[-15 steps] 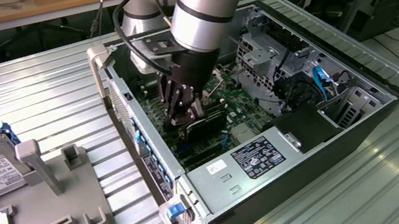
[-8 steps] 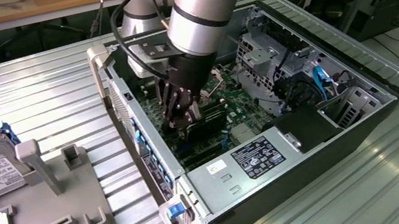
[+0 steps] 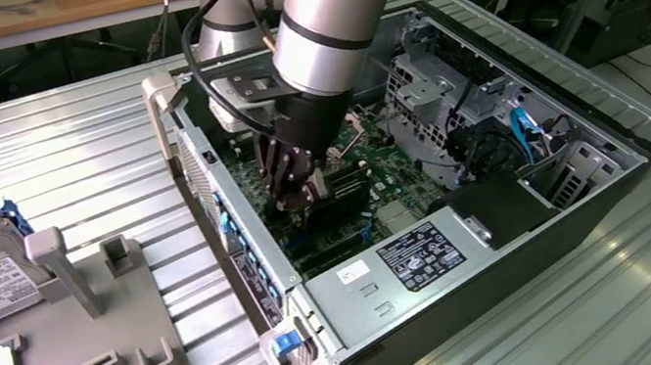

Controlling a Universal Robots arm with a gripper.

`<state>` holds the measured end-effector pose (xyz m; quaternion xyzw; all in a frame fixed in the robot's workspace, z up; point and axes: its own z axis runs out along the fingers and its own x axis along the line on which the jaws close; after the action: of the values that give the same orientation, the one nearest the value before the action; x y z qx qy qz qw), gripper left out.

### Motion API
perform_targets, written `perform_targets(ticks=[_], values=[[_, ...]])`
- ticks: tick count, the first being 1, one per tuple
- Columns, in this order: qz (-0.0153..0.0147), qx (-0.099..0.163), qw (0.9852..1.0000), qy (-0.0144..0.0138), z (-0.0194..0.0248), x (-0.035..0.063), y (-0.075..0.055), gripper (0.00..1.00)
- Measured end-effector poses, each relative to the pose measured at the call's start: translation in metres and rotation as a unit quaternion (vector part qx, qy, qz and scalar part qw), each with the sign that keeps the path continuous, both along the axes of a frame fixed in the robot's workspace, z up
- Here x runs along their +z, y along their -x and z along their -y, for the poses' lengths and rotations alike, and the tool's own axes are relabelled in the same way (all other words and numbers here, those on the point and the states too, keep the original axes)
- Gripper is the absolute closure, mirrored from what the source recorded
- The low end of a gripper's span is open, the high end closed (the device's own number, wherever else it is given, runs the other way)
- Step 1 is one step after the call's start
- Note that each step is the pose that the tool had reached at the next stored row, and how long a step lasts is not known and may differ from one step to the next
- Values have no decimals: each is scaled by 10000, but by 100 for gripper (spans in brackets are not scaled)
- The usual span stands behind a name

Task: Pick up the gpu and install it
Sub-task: 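Press down on the gpu until it lock into place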

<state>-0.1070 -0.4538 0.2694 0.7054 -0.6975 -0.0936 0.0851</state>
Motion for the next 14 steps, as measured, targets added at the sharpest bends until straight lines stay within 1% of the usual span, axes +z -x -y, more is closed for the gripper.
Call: perform_targets(ticks=[11, 13, 14], values=[[2, 6, 10000, 5, 0, -31, 0, 89], [6, 6, 10000, 0, -1, -26, 0, 89], [10, 6, 10000, -6, -2, -14, 0, 89]])
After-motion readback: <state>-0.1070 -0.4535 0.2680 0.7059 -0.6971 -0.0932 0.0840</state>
